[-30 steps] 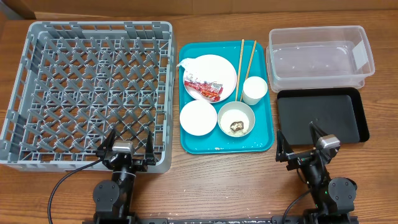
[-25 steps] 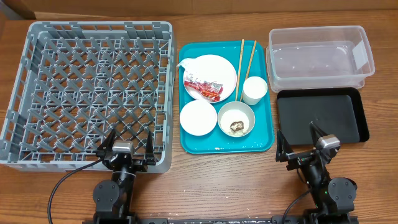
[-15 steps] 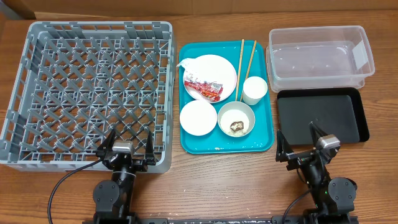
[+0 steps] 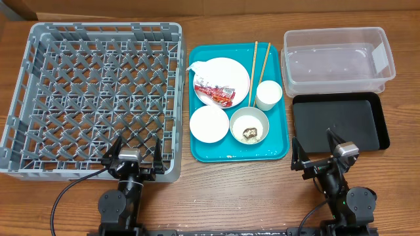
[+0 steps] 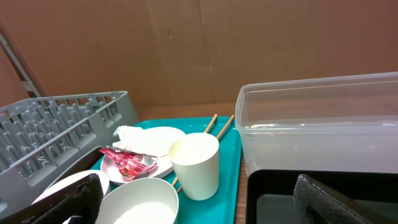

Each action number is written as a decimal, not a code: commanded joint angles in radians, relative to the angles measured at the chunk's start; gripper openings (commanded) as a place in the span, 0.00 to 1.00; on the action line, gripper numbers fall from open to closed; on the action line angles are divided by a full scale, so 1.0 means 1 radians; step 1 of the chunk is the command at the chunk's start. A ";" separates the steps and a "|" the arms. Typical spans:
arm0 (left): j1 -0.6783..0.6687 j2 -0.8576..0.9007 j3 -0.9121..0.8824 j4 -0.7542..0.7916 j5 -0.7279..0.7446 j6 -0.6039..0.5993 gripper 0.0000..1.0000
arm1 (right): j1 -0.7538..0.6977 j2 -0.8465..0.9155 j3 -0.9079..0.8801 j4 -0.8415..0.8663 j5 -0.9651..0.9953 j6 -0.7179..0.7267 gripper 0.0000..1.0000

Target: Sort waste into correct bins and load items into the dishwasher

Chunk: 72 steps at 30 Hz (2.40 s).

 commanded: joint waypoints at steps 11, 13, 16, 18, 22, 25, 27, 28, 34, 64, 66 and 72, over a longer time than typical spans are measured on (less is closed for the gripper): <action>0.000 -0.010 -0.006 0.002 0.004 0.018 1.00 | -0.002 -0.012 -0.011 0.006 0.009 -0.006 1.00; 0.000 -0.010 -0.006 0.002 0.004 0.018 1.00 | -0.002 -0.012 -0.011 0.006 0.009 -0.006 1.00; 0.000 -0.010 -0.006 0.002 0.004 0.018 1.00 | -0.002 -0.012 -0.011 0.006 0.009 -0.006 1.00; 0.000 -0.010 -0.006 0.002 0.004 0.018 0.99 | -0.002 -0.012 -0.011 0.006 0.009 -0.006 1.00; 0.000 -0.010 -0.006 0.002 0.004 0.018 1.00 | -0.002 -0.012 -0.011 0.006 0.009 -0.006 1.00; 0.000 -0.010 -0.006 0.002 0.004 0.018 1.00 | -0.002 -0.012 -0.011 0.006 0.009 -0.006 1.00; 0.000 -0.010 -0.006 0.002 0.004 0.018 1.00 | -0.002 -0.012 -0.011 0.007 0.010 -0.007 1.00; 0.000 -0.010 -0.006 0.002 0.004 0.018 1.00 | -0.002 -0.012 -0.011 0.012 0.010 -0.007 1.00; 0.000 -0.010 -0.006 0.002 0.004 0.018 1.00 | -0.002 -0.012 -0.011 0.015 0.009 -0.006 1.00; 0.000 -0.010 -0.006 0.002 0.004 0.018 1.00 | -0.001 0.793 0.918 -0.236 -0.386 -0.007 1.00; 0.000 -0.010 -0.006 0.002 0.004 0.018 1.00 | 0.001 0.958 1.085 -0.343 -0.386 -0.007 1.00; 0.000 -0.010 -0.006 0.002 0.004 0.018 1.00 | 0.055 1.451 1.630 -0.730 -0.377 -0.008 1.00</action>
